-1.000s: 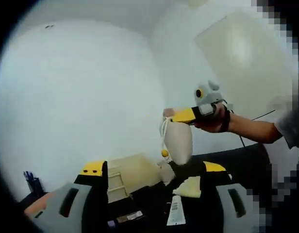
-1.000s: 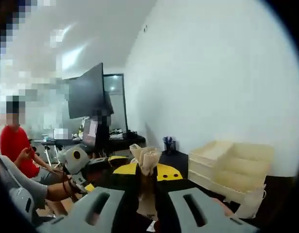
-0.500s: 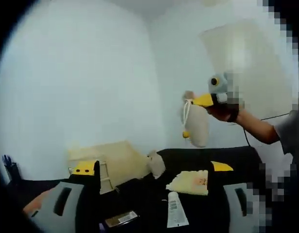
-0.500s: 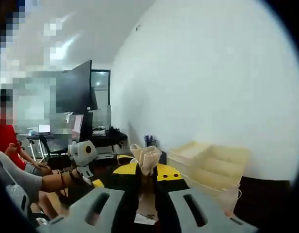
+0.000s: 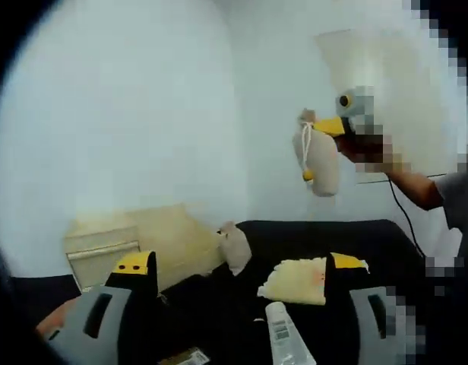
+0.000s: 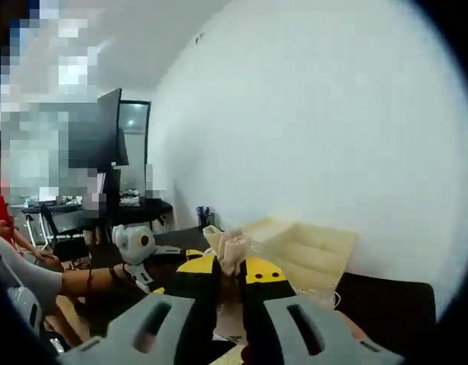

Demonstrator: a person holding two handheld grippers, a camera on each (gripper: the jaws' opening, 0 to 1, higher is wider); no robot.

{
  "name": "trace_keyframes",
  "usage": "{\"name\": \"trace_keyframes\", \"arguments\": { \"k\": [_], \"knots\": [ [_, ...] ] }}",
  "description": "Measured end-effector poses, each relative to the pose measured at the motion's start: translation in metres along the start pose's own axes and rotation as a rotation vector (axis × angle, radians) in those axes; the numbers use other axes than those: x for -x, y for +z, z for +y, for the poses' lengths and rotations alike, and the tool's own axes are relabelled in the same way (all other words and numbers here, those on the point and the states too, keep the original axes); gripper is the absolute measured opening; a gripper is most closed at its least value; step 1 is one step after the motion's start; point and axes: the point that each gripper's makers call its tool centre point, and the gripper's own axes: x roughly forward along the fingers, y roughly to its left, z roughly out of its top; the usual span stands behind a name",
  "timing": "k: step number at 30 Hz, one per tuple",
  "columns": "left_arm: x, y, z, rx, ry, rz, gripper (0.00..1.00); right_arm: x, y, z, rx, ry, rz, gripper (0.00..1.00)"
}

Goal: Open the drawer, pick up the cosmetic bottles from the table one by one, place them into the drawer, release the gripper, close the drawer, and move the gripper away

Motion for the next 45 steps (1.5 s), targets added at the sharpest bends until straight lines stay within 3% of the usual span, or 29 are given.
{"name": "trace_keyframes", "arguments": {
  "k": [7, 11, 23, 28, 35, 42, 45],
  "knots": [
    [0.01, -0.012, -0.002, -0.005, -0.006, 0.013, 0.83, -0.005, 0.004, -0.021, -0.006, -0.04, 0.013, 0.08],
    [0.019, -0.015, 0.002, 0.055, 0.007, -0.006, 0.82, -0.016, 0.004, -0.029, -0.005, -0.051, 0.008, 0.08],
    [0.018, -0.029, 0.005, 0.073, 0.017, 0.024, 0.81, -0.067, 0.005, -0.074, 0.008, -0.089, 0.037, 0.08],
    [0.016, -0.032, 0.009, 0.109, 0.027, 0.004, 0.81, -0.085, -0.001, -0.084, 0.011, -0.095, 0.046, 0.08],
    [0.011, -0.046, 0.009, 0.104, 0.032, 0.043, 0.8, -0.113, -0.007, -0.107, 0.027, -0.119, 0.063, 0.08],
    [0.01, -0.046, 0.007, 0.124, 0.024, 0.046, 0.8, -0.141, -0.015, -0.134, 0.072, -0.148, 0.067, 0.08],
    [0.01, -0.037, 0.007, 0.152, 0.021, 0.025, 0.78, -0.146, -0.018, -0.14, 0.07, -0.154, 0.072, 0.08]
  ]
}}
